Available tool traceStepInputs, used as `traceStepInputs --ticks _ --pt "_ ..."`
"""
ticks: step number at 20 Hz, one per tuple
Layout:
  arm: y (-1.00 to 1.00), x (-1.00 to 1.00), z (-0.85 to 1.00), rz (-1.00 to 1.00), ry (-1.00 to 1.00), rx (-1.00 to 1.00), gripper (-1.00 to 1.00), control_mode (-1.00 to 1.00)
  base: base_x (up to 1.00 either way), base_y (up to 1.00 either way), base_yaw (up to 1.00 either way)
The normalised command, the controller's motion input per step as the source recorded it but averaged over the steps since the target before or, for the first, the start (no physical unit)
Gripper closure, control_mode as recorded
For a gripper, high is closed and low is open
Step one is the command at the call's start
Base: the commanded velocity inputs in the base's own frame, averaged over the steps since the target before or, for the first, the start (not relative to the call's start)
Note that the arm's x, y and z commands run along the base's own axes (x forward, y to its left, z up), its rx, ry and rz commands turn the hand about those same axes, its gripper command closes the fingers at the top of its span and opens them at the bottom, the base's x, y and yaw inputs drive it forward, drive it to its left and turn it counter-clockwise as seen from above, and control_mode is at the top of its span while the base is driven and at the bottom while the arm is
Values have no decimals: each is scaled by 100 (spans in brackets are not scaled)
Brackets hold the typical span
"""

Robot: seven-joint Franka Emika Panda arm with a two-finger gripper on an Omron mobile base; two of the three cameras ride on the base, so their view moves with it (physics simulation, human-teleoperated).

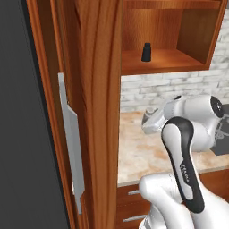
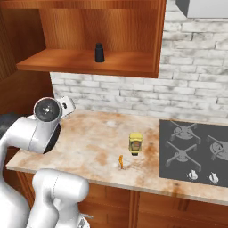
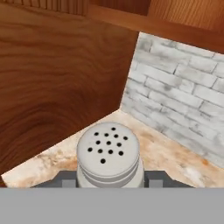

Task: There are various items on the counter. Only move the condiments/shakers into the cabinet.

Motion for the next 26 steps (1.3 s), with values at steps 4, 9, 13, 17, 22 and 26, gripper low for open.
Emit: traceStepInputs --ticks 4,9,13,17,22,26 --pt "31 0 100 -34 -1 -1 100 -100 0 0 0" --pt "1 0 100 -32 -1 0 100 -100 0 0 0" --pt "-8 11 94 -31 3 7 100 -100 0 0 0" --pt "-30 3 62 -24 1 27 100 -100 0 0 0" --pt "-16 0 31 -6 0 22 100 -100 0 0 0" --pt "0 12 0 -1 0 10 100 -100 0 0 0"
